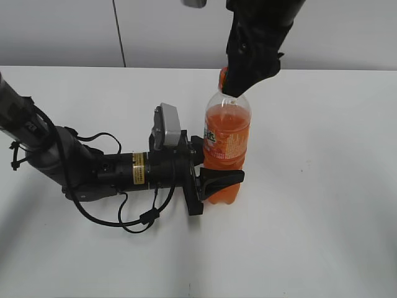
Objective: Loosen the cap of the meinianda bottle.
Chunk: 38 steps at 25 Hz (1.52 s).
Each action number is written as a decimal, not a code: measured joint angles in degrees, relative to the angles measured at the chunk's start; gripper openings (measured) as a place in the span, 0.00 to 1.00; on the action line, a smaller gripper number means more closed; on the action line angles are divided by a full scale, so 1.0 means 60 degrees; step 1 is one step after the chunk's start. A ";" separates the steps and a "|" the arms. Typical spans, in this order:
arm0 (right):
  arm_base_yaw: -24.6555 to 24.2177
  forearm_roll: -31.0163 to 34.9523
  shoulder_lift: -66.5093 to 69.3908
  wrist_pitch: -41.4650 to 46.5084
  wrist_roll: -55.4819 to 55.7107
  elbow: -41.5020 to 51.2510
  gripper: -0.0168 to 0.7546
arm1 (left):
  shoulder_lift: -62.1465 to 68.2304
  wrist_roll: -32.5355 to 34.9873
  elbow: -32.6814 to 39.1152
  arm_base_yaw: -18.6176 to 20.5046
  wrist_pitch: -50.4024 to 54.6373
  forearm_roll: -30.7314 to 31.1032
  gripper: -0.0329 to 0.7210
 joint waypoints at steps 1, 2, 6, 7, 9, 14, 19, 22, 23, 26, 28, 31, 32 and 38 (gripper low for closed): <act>0.0000 0.0001 0.0000 0.0000 0.0502 -0.0077 0.79 | 0.0000 0.0000 0.0000 0.0000 0.0000 0.0000 0.55; 0.0000 0.0001 0.0000 0.0000 0.1040 -0.0170 0.78 | 0.0000 0.0000 0.0000 0.0000 0.0000 0.0000 0.55; 0.0000 -0.0075 -0.0064 0.0000 0.3288 -0.0566 0.77 | 0.0000 0.0000 0.0000 0.0000 0.0000 0.0000 0.55; 0.0000 -0.0075 -0.0090 0.0000 0.3987 -0.0690 0.77 | 0.0000 0.0000 0.0000 0.0000 0.0000 -0.0010 0.55; 0.0000 -0.0075 -0.0122 0.0004 0.5437 -0.0906 0.76 | 0.0000 0.0000 0.0000 0.0000 0.0000 -0.0010 0.55; 0.0000 -0.0055 -0.0191 -0.0003 0.8238 -0.1049 0.76 | 0.0000 0.0000 0.0000 0.0000 0.0000 -0.0010 0.55; 0.0000 -0.0035 -0.0272 -0.0003 0.9538 -0.1017 0.76 | 0.0000 0.0000 0.0000 0.0000 0.0000 -0.0010 0.55; 0.0000 -0.0035 -0.0281 -0.0003 0.9644 -0.0703 0.76 | 0.0000 0.0000 0.0000 0.0000 0.0000 -0.0010 0.55; 0.0000 -0.0035 -0.0281 -0.0008 0.9644 -0.0533 0.76 | 0.0000 0.0000 0.0000 0.0000 0.0000 -0.0010 0.55; 0.0000 -0.0035 -0.0281 -0.0008 0.9644 -0.0182 0.76 | 0.0000 0.0000 0.0000 0.0000 0.0000 -0.0010 0.55; 0.0000 -0.0035 -0.0281 -0.0008 0.9644 -0.0100 0.76 | 0.0000 0.0000 0.0000 0.0000 0.0000 -0.0010 0.55; 0.0000 -0.0032 -0.0281 -0.0008 0.9644 -0.0088 0.76 | 0.0000 0.0000 0.0000 0.0000 0.0000 -0.0019 0.55; 0.0000 -0.0023 -0.0281 -0.0008 0.9644 -0.0068 0.76 | 0.0000 0.0000 0.0000 0.0000 0.0000 -0.0019 0.55; 0.0000 -0.0023 -0.0281 -0.0014 0.9531 0.0488 0.76 | 0.0000 0.0000 0.0000 0.0000 0.0000 -0.0019 0.55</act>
